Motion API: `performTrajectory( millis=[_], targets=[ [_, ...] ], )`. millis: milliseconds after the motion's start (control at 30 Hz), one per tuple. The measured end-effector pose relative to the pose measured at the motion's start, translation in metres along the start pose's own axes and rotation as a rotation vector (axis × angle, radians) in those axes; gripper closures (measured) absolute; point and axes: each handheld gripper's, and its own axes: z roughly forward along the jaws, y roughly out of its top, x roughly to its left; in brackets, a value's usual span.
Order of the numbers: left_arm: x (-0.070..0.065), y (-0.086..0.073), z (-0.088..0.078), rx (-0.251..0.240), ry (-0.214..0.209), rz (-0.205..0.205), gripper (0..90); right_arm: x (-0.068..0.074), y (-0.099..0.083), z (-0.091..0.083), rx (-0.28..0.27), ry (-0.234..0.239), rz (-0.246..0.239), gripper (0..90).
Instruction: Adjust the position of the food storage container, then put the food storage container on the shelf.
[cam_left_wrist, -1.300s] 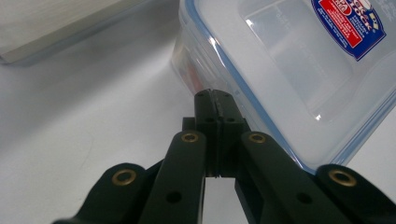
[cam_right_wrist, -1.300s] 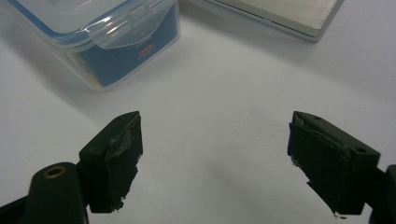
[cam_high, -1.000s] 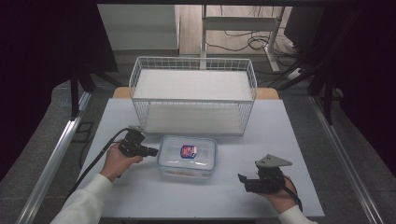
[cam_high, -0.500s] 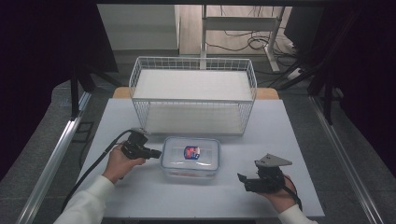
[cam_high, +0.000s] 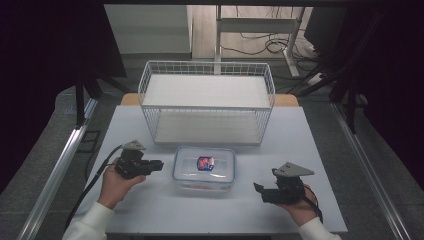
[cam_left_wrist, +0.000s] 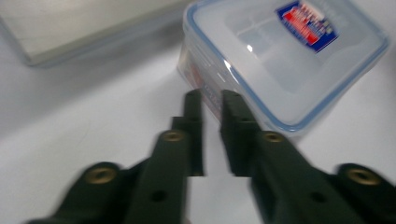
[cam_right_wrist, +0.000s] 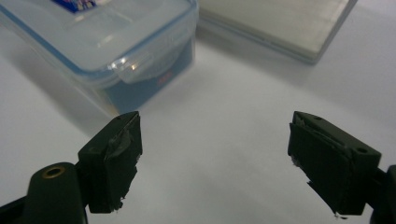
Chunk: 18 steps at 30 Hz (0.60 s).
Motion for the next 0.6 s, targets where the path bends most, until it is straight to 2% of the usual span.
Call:
performTrajectory(
  millis=[67, 100, 133, 167, 233, 333, 500, 600],
  targets=[
    [-0.001, -0.002, -0.007, -0.027, 0.011, -0.009, 52.9, -0.001, 0.004, -0.002, -0.038, 0.024, -0.004, 17.6],
    [-0.002, -0.003, -0.011, -0.045, 0.012, -0.015, 52.9, -0.001, 0.004, -0.002, -0.038, 0.024, -0.004, 17.6],
    [-0.004, -0.005, -0.014, -0.064, -0.003, -0.025, 41.6, -0.002, 0.005, -0.002, -0.062, 0.05, -0.003, 17.5],
    [-0.005, -0.006, -0.015, -0.077, -0.014, -0.037, 41.6, -0.002, 0.005, -0.002, -0.062, 0.05, -0.003, 17.5],
    [-0.006, -0.009, -0.018, -0.099, -0.03, -0.076, 33.0, -0.002, 0.006, -0.003, -0.089, 0.076, -0.019, 17.2],
    [-0.005, -0.011, -0.017, -0.108, -0.029, -0.109, 26.8, 0.002, 0.009, -0.002, -0.106, 0.1, -0.043, 16.8],
    [-0.005, -0.012, -0.013, -0.104, -0.028, -0.12, 24.8, 0.002, 0.009, -0.001, -0.105, 0.099, -0.04, 16.3],
    [-0.005, -0.013, -0.012, -0.106, -0.032, -0.129, 23.6, 0.0, 0.011, -0.001, -0.119, 0.094, -0.006, 15.9]
  ],
)
